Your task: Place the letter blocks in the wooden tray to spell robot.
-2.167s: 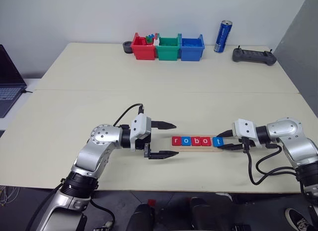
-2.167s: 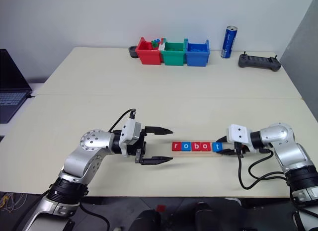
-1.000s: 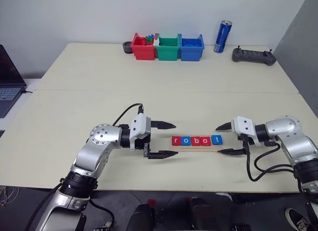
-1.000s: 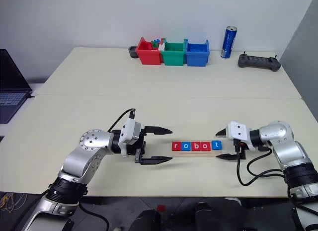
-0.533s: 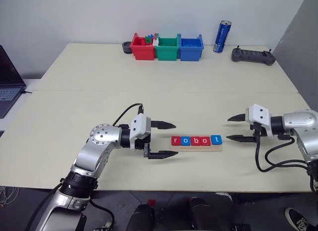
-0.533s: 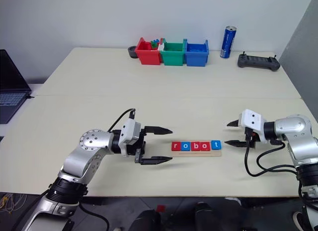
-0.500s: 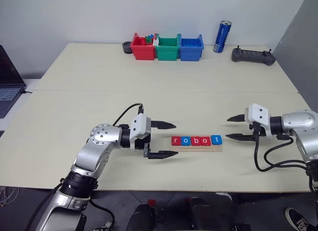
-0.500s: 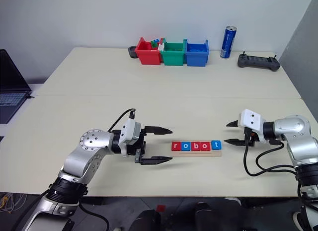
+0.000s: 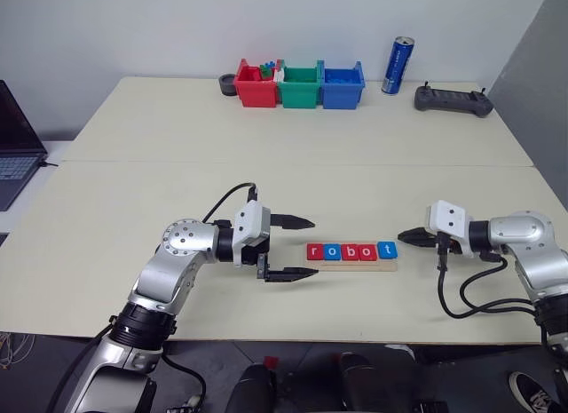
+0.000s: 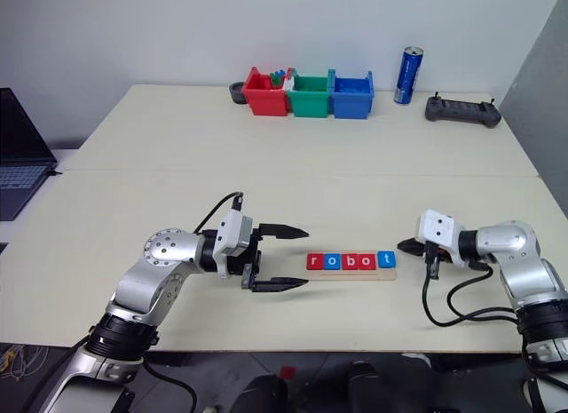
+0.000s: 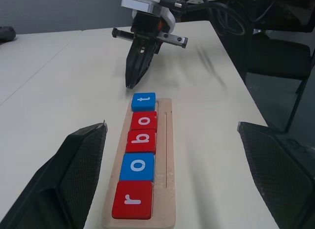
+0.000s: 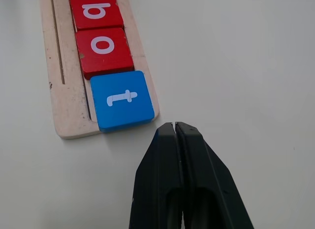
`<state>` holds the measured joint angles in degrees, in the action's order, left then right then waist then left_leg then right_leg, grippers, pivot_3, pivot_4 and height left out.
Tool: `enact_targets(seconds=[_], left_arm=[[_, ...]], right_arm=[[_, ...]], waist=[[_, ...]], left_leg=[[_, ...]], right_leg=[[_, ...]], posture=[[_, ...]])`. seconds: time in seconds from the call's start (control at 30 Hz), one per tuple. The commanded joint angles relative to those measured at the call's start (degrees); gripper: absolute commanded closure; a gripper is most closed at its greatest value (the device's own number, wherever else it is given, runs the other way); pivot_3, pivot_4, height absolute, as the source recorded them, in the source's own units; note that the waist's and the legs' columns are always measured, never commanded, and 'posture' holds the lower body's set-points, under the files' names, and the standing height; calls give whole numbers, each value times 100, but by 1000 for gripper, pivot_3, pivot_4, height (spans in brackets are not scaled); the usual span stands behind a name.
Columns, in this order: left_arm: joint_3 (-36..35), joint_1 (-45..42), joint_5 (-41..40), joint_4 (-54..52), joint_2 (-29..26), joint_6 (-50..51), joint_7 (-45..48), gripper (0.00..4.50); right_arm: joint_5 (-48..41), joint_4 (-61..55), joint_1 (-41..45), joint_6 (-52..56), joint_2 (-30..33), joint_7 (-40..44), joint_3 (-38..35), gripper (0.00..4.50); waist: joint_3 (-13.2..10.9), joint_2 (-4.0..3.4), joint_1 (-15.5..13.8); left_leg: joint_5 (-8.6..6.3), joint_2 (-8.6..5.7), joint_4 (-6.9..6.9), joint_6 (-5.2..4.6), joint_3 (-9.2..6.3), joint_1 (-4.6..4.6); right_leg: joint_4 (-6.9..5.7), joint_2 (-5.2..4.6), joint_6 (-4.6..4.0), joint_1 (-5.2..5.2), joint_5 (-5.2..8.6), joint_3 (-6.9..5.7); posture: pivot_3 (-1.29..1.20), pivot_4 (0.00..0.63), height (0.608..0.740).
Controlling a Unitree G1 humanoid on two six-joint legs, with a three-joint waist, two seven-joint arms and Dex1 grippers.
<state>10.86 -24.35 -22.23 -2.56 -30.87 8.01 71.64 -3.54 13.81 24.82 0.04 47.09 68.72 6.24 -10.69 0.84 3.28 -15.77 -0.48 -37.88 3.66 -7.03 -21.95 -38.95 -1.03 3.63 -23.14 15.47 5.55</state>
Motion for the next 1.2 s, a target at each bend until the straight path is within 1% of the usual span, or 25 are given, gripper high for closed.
enact_targets(seconds=[0.03, 0.57, 0.67, 0.9, 1.1, 1.2], left_arm=[[-102, -61, -11, -135, -31, -57, -13, 0], [-98, -69, 4, -122, -21, -59, -65, 0], [-85, -70, 3, -119, -15, -64, -72, 0], [-73, -72, 6, -105, -10, -72, -61, 0], [-119, 40, 17, -87, -168, -92, 49, 0], [-245, 229, 38, -98, -442, -92, 117, 0]], right_arm=[[-26, -238, -21, -11, 8, 13, 16, 4413], [-166, -840, -62, 436, -57, 39, 86, 4413], [-153, -782, -32, 445, -32, 21, 63, 4413], [-193, -575, 4, 357, 200, 151, -52, 4413], [-498, -1044, -450, 415, 579, 556, -142, 4413], [-871, -1455, -782, 708, 839, 827, -353, 3855]], waist=[[0, 0, 0], [0, 0, 0], [0, 0, -2], [0, 0, -2], [0, 0, -5], [0, 0, 12]], left_leg=[[0, 0, 0, 0, 0, 0], [0, 0, 0, 0, -1, 0], [0, 0, 0, 0, -1, -1], [0, 0, 0, 0, -1, 0], [0, 0, 0, 0, -1, -1], [0, 1, 2, 0, 0, 0]], right_leg=[[0, 0, 0, 0, 0, 0], [0, 0, 0, 0, 0, -1], [0, 0, 0, 0, 0, -1], [0, 0, 0, 0, 0, 0], [0, 0, 0, 0, 0, -1], [1, 0, 0, 0, 0, 0]], posture=[[0, 150, 740], [0, 150, 740], [0, 150, 740], [0, 150, 740], [0, 150, 740], [0, 150, 740]])
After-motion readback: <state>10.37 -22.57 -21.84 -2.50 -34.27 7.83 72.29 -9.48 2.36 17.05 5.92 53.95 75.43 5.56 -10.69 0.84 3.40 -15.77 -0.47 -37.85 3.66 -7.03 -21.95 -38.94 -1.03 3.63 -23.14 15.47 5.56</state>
